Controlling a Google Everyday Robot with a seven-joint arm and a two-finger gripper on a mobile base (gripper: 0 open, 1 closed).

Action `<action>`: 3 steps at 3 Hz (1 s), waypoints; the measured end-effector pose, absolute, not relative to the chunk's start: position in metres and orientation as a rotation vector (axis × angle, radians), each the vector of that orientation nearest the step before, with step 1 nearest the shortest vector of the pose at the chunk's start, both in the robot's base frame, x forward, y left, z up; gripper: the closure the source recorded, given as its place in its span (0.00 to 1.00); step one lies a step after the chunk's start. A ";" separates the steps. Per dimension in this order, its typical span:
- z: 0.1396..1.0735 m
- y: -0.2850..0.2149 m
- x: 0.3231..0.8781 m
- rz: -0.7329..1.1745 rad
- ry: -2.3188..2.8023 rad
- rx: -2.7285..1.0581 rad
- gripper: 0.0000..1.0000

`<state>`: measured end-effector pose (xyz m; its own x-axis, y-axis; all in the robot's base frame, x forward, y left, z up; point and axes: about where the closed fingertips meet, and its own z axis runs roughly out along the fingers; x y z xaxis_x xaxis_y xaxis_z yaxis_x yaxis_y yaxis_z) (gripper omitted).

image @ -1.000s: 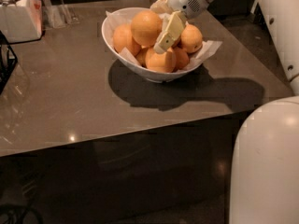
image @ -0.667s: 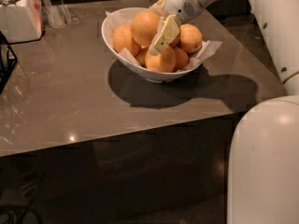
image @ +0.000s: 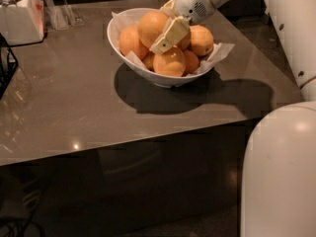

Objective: Pick orange from white bowl

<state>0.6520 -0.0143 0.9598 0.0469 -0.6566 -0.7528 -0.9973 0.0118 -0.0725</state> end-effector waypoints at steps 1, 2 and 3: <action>0.960 -0.014 0.652 0.705 1.674 -1.710 0.66; 0.960 -0.014 0.652 0.705 1.674 -1.710 0.89; 0.965 -0.014 0.652 0.704 1.674 -1.710 1.00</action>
Offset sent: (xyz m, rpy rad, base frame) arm 0.0000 0.0000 0.0000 0.0000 0.0000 0.0000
